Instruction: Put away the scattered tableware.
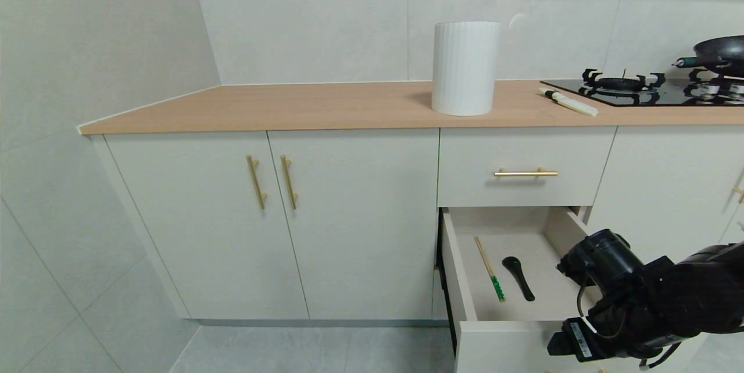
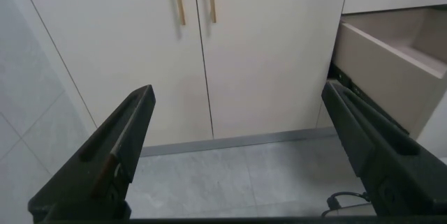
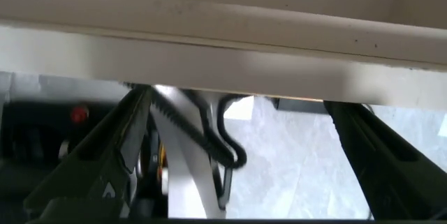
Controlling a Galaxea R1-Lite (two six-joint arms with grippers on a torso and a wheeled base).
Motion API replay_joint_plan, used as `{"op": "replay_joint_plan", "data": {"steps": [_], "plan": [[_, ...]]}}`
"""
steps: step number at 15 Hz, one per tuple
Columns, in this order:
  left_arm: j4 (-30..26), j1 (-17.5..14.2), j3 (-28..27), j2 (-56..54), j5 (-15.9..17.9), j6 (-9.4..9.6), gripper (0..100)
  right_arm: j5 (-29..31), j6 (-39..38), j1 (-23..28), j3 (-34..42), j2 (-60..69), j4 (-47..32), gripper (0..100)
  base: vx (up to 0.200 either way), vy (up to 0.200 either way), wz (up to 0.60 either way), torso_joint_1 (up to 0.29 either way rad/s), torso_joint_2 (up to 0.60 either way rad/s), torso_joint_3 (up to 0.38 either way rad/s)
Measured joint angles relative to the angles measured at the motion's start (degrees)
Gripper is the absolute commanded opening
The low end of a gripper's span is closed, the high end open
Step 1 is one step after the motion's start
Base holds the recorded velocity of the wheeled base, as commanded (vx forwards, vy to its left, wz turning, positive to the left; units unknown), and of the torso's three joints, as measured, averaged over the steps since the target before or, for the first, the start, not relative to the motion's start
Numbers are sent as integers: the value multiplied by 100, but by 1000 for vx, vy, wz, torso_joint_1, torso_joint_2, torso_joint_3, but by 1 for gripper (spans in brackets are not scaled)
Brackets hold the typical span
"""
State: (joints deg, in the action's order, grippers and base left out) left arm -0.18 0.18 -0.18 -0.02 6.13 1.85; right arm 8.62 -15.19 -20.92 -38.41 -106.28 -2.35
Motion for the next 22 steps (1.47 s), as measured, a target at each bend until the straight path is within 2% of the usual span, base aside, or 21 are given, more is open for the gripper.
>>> {"op": "replay_joint_plan", "data": {"steps": [5,11,17,20,22], "plan": [[-2,0,0,0,2,0,100,580,-290,161,24,-436,862,100,0,0,0,0,0,0],[0,0,0,0,2,0,100,640,-411,389,0,-1056,2430,100,0,0,0,0,0,0],[-4,0,0,0,0,0,100,640,-306,636,-26,-1847,4532,100,0,0,0,0,0,0],[-4,0,0,0,2,0,100,668,-46,758,-395,-2432,5287,100,0,0,0,0,0,0],[-2,0,0,0,2,0,100,690,-24,791,-852,-2762,5357,100,0,0,0,0,0,0]]}}
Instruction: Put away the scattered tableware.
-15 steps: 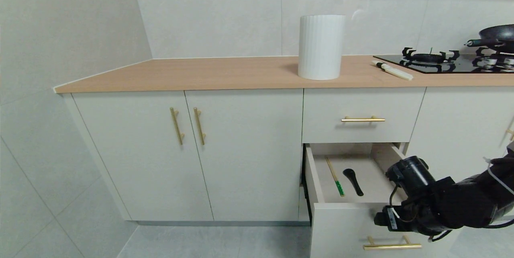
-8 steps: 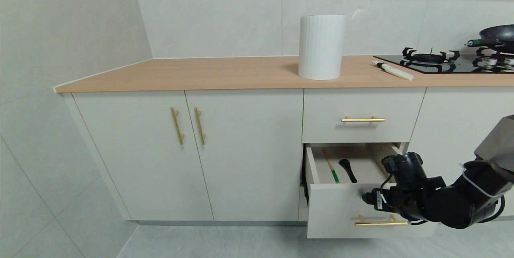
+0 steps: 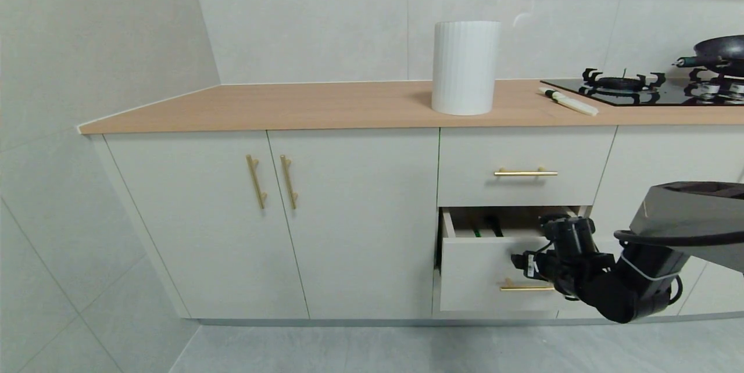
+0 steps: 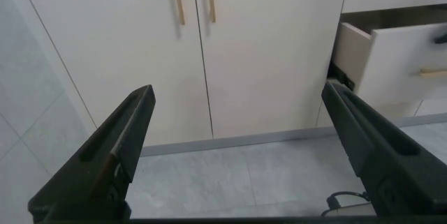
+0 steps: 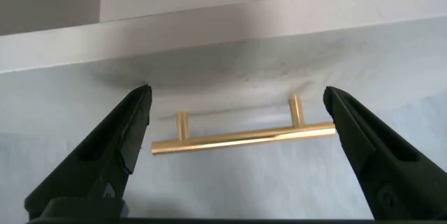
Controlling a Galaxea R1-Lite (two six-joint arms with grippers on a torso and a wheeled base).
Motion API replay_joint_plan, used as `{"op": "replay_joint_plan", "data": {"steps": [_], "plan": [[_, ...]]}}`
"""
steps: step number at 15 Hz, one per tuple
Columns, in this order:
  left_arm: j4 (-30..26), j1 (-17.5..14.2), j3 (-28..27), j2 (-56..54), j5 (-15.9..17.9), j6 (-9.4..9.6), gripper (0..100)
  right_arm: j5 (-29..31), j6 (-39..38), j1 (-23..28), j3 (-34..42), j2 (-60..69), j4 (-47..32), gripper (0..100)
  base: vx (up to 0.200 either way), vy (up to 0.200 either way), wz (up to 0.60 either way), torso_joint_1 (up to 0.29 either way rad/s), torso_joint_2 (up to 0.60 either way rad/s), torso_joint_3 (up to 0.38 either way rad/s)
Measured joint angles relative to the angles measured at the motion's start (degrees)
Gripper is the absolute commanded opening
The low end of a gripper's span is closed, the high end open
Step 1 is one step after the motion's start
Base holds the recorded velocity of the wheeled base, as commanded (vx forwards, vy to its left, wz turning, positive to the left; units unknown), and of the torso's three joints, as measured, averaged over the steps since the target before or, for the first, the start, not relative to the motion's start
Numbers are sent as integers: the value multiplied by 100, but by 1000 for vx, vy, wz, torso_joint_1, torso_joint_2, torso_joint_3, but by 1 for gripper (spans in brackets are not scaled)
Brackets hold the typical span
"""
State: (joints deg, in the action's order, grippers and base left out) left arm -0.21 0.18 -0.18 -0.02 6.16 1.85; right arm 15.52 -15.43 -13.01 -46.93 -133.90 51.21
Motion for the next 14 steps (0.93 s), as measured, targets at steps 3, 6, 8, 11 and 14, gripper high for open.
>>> {"op": "replay_joint_plan", "data": {"steps": [3,6,8,11,14], "plan": [[0,0,0,0,0,0,100,0,-18,9,-653,-406,-1,100,0,0,0,0,0,0],[0,0,0,0,-2,-2,100,0,-315,89,-1291,-780,5,100,0,0,0,0,0,0],[0,0,0,0,0,-2,100,7,-482,204,-1632,-984,-4,100,0,0,0,0,0,0],[2,0,0,0,-2,0,100,2,-686,341,-2013,-1211,-35,100,0,0,0,0,0,0],[2,0,0,0,0,0,100,5,-881,463,-2376,-1367,-26,100,0,0,0,0,0,0]]}}
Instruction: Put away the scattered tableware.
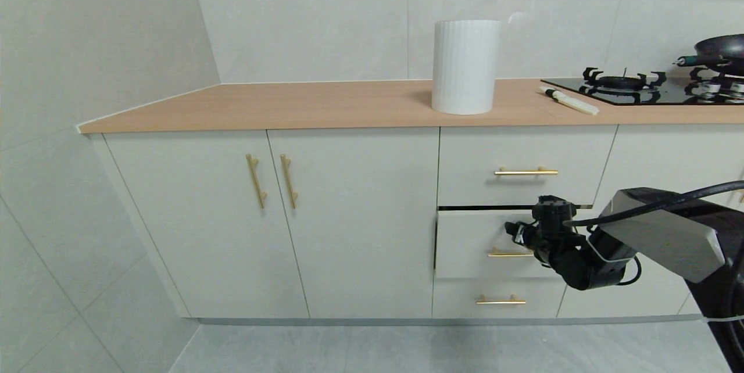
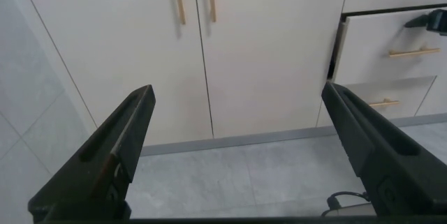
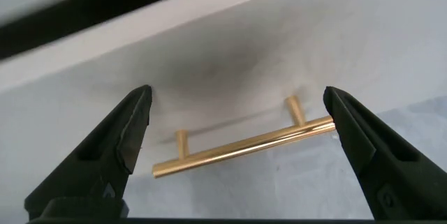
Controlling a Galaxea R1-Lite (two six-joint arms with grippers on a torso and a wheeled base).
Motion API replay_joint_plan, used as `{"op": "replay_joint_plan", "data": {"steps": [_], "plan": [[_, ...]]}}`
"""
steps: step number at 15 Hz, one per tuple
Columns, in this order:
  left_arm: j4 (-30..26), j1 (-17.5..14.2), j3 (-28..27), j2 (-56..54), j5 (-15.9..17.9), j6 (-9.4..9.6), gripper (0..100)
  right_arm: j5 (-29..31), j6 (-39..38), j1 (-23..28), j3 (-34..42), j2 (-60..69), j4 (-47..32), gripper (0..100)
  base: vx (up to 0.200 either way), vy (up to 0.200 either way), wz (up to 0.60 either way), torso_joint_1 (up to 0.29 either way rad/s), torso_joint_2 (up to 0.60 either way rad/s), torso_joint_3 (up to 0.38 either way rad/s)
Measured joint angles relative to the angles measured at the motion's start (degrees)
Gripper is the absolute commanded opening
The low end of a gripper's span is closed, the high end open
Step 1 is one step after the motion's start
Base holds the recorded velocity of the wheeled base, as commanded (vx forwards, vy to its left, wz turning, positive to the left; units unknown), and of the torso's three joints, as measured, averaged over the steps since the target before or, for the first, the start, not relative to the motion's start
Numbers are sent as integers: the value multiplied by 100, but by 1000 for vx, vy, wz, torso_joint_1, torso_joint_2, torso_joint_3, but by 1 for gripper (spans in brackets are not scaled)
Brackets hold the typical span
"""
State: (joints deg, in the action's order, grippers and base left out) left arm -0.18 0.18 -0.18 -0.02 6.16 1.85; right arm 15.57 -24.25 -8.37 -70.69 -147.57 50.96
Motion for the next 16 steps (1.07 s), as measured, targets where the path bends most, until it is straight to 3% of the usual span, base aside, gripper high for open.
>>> {"op": "replay_joint_plan", "data": {"steps": [6,10,16], "plan": [[0,0,0,0,0,0,100,60,-211,91,-563,-246,-95,100,0,0,0,0,0,0],[-2,0,0,0,0,0,100,449,-213,100,-1009,-486,-233,100,0,0,0,0,0,0],[-2,0,0,0,-2,0,100,485,-238,122,-866,-428,-172,100,0,0,0,0,0,0]]}}
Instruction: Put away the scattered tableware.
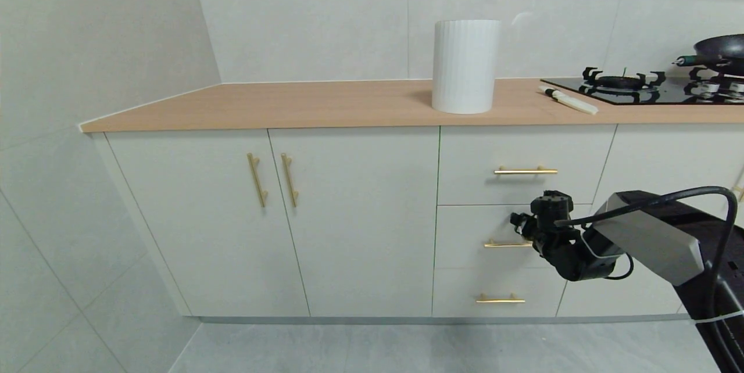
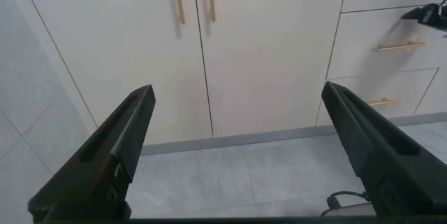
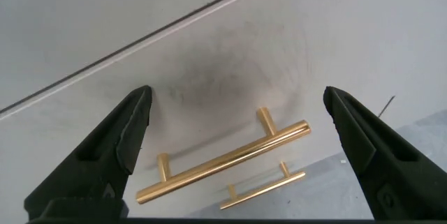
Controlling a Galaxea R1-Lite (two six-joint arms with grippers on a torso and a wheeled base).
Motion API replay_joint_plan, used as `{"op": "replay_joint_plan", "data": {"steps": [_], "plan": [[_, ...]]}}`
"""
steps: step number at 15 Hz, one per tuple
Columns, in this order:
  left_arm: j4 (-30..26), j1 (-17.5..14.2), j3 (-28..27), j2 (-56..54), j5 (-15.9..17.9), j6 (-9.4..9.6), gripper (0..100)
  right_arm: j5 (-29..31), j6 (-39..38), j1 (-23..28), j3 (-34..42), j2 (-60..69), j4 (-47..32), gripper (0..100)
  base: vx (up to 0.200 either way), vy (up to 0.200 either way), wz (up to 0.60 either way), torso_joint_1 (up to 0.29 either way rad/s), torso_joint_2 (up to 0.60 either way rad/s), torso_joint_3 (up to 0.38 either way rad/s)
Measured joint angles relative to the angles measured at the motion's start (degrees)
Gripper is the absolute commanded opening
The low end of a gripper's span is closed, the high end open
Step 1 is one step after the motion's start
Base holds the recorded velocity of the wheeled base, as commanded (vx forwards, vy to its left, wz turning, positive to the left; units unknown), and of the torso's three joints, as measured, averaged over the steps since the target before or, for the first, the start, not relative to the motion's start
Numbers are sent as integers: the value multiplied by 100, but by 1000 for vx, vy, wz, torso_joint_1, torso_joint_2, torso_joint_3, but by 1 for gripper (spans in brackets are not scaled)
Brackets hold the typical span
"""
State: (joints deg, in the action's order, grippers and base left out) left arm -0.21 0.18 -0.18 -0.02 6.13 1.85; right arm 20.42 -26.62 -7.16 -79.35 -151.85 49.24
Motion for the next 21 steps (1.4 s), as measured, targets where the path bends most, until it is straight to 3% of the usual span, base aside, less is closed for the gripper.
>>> {"op": "replay_joint_plan", "data": {"steps": [6,14,17,21], "plan": [[0,0,0,0,0,-2,100,-512,-57,-96,2246,1832,-2,100,0,0,0,0,0,0],[-4,0,0,0,2,0,100,-542,991,-395,5926,7230,-252,100,0,0,0,0,0,0],[0,0,0,0,2,0,100,-413,1541,-430,6500,9495,-1424,100,0,0,0,0,0,0],[0,0,0,0,2,0,100,-369,2108,-146,6331,12456,-4361,100,0,0,0,0,0,0]]}}
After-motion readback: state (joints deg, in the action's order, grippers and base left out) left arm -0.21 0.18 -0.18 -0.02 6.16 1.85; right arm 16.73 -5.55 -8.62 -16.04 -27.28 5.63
